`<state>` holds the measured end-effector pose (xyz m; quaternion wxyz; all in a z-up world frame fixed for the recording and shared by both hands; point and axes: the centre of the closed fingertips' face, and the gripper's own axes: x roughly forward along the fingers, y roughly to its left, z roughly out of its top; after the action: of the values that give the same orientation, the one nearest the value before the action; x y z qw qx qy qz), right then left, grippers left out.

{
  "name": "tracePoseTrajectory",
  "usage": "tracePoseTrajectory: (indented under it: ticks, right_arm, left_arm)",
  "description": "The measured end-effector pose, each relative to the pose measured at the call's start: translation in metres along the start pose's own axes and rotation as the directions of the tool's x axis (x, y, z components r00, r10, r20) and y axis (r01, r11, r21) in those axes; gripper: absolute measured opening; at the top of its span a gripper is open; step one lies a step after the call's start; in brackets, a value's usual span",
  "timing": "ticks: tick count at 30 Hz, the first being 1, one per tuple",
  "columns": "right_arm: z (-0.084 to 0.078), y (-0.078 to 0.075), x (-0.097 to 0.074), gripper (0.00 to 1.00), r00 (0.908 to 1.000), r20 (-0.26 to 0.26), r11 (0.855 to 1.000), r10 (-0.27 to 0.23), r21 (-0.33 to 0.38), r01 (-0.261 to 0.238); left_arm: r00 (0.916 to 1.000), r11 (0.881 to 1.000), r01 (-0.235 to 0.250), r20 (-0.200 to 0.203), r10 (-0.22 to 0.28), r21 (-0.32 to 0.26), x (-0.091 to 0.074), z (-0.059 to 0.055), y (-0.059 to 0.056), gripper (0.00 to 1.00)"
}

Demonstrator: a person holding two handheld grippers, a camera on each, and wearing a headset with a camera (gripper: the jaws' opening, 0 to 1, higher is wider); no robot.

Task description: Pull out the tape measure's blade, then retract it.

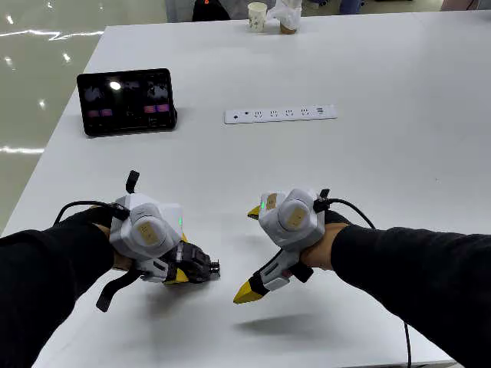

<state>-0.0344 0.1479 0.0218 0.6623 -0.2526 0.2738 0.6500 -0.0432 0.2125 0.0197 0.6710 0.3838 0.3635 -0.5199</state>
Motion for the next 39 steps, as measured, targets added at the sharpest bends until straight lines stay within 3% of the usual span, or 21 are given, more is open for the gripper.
tracePoseTrajectory:
  ticks: [10,11,13,16,18,26,32,39]
  right_arm:
    - [0.001,0.01,0.021,0.99,0.9984,-0.03,0.999,0.048,-0.014,-0.049]
    - [0.002,0.011,0.022,0.97,0.9982,-0.028,0.998,0.053,-0.02,-0.054]
    - [0.004,0.014,0.023,0.8,0.9972,-0.022,0.996,0.071,-0.059,-0.073]
    - [0.003,0.011,0.028,0.73,0.9982,-0.02,0.995,0.056,-0.084,-0.058]
    - [0.004,0.01,0.03,0.61,0.9983,-0.022,0.992,0.053,-0.111,-0.055]
    - [0.008,0.014,0.038,0.29,0.9952,-0.009,0.994,0.097,-0.041,-0.097]
    - [0.001,0.015,0.045,0.22,0.9948,-0.036,0.995,0.096,-0.036,-0.097]
    - [0.004,0.016,0.054,0.13,0.9961,-0.04,0.993,0.078,-0.084,-0.081]
  left_arm:
    - [1.0,1.0,-0.008,0.002,0.008,-0.019,0.001,-0.001,0.0,0.31]
    - [1.0,1.0,-0.007,0.002,0.007,-0.019,0.001,-0.001,0.0,0.31]
    - [1.0,1.0,-0.002,0.002,0.002,-0.021,0.001,-0.001,0.0,0.31]
    - [1.0,1.0,0.005,0.004,-0.005,-0.023,0.001,-0.001,0.001,0.31]
    - [0.9999,1.0,0.012,0.002,-0.012,-0.024,0.002,-0.002,0.001,0.31]
    - [0.9998,0.999,0.02,-0.002,-0.02,-0.027,0.002,-0.002,0.001,0.31]
    - [0.9997,0.999,0.023,-0.001,-0.023,-0.032,0.003,-0.002,0.001,0.31]
    - [0.9997,0.999,0.023,0.002,-0.023,-0.035,0.003,-0.002,0.001,0.31]
